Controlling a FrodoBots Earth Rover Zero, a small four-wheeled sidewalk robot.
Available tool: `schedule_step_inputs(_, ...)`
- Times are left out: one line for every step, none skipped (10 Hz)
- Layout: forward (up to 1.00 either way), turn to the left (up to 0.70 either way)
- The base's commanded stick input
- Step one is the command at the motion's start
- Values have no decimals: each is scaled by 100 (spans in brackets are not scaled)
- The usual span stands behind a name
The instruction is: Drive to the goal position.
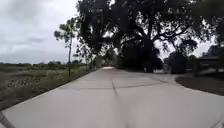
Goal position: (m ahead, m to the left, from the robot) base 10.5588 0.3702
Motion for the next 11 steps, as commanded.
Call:
schedule_step_inputs(70, 0)
schedule_step_inputs(70, 0)
schedule_step_inputs(70, 0)
schedule_step_inputs(70, 0)
schedule_step_inputs(70, 0)
schedule_step_inputs(70, 0)
schedule_step_inputs(70, 0)
schedule_step_inputs(70, 0)
schedule_step_inputs(70, 0)
schedule_step_inputs(70, 0)
schedule_step_inputs(70, 0)
